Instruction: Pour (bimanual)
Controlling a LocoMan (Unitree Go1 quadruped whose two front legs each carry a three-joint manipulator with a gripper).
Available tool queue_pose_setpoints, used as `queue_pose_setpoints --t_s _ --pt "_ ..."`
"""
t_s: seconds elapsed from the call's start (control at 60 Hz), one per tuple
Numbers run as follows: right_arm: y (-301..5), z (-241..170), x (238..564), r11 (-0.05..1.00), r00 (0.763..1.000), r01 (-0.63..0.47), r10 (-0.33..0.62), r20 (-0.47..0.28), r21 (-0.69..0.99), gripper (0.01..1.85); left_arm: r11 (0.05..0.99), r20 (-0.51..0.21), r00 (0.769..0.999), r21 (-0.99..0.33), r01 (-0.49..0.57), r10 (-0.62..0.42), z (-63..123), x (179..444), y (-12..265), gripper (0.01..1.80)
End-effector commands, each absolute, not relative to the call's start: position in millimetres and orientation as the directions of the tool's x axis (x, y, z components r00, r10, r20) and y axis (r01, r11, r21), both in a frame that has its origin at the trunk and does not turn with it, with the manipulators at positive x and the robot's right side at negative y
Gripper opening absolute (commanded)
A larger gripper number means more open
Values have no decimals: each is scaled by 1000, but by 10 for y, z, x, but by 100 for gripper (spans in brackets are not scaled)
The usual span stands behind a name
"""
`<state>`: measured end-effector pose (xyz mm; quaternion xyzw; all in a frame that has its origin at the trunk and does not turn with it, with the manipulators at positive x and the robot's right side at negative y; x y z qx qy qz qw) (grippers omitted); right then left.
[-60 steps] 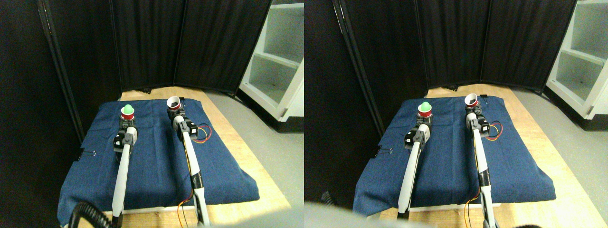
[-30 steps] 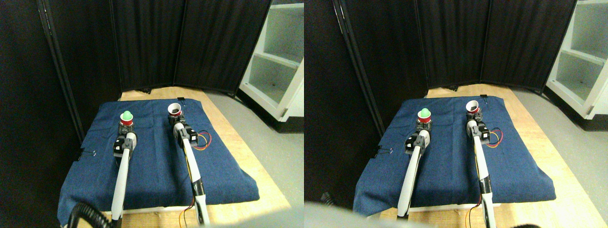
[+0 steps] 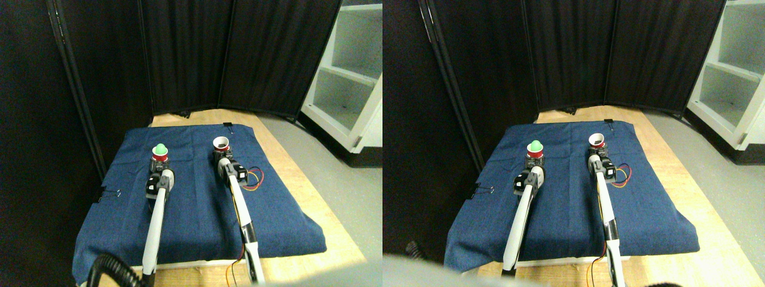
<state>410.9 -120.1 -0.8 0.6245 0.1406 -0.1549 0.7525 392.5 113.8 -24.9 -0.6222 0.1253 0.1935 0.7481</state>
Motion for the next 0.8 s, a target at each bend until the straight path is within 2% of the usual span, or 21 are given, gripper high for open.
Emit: queue_pose_setpoints --t_s 0.017,0.05,0.067,0.1,0.133,0.183,0.267,0.333,0.433,0.6,0.8 --pt "-1205 19 4132 163 913 407 -40 -407 899 49 177 -403 906 -890 -421 127 -201 3949 1099 33" --pt "-1207 21 4129 154 910 414 -36 -414 897 54 186 -404 906 -887 -422 129 -198 3945 1098 33" --pt "-1212 34 4114 128 896 442 -21 -443 888 77 200 -410 902 -880 -430 135 -186 3929 1095 33" --pt "-1213 39 4111 123 893 448 -20 -449 885 79 200 -412 901 -879 -432 135 -185 3928 1095 33" --pt "-1217 49 4104 151 890 451 -3 -456 880 91 200 -412 901 -879 -433 138 -178 3917 1091 33" --pt "-1220 57 4090 110 872 485 15 -490 867 105 189 -417 898 -879 -438 143 -168 3903 1086 33" --pt "-1225 60 4078 78 860 506 39 -510 859 119 185 -419 897 -879 -440 141 -154 3885 1086 39" --pt "-1237 57 4085 85 854 511 58 -516 855 124 187 -426 895 -876 -444 132 -150 3869 1100 54" --pt "-1242 51 4085 76 854 512 67 -516 856 126 193 -429 894 -873 -447 129 -152 3843 1115 64" --pt "-1249 73 4060 68 849 518 80 -523 852 129 201 -428 896 -873 -444 118 -144 3787 1154 77" --pt "-1242 133 3990 77 855 496 127 -502 865 131 247 -419 899 -865 -437 124 -146 3697 1216 93"
